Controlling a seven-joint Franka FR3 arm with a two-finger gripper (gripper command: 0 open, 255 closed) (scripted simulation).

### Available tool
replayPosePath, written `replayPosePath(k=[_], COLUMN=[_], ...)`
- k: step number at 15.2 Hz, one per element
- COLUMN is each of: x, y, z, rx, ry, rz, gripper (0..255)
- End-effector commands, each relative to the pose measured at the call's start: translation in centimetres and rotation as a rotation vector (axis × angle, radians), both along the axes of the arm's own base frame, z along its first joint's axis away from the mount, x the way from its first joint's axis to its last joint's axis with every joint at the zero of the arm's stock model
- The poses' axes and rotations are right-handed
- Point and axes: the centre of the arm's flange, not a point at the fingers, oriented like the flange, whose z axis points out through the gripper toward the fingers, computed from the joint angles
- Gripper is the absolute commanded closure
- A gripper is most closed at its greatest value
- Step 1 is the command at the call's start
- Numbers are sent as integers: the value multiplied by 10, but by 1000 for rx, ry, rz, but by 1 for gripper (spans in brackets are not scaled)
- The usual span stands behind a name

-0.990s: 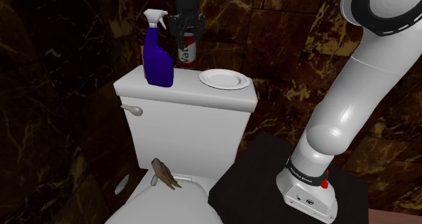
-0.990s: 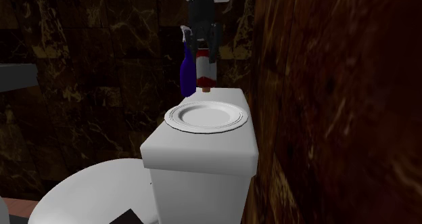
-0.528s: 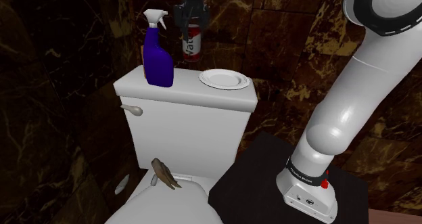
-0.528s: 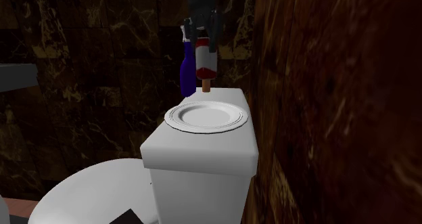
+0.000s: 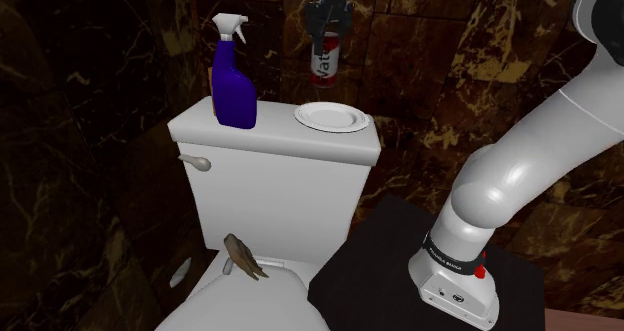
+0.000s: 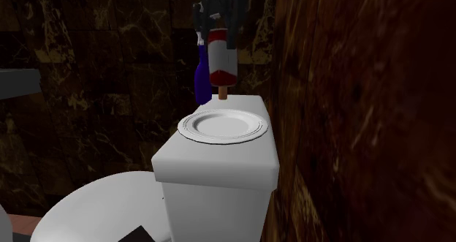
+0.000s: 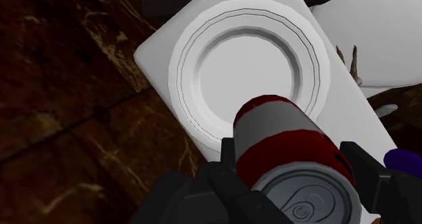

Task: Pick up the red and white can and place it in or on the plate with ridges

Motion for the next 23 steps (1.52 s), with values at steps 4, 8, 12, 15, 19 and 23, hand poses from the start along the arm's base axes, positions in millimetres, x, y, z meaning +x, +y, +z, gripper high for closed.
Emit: replayPosePath(k=[4, 8, 12, 15, 19, 23], x=[-28, -28, -28, -28, -28, -28], y=[-23, -23, -23, -23, -23, -23], z=[-4, -25, -46, -62, -83, -87], rx=[1, 1, 1, 1, 1, 1], ry=[0, 0, 0, 0, 0, 0], rz=[1, 1, 1, 1, 1, 1], gripper=[255, 255, 255, 255, 255, 255])
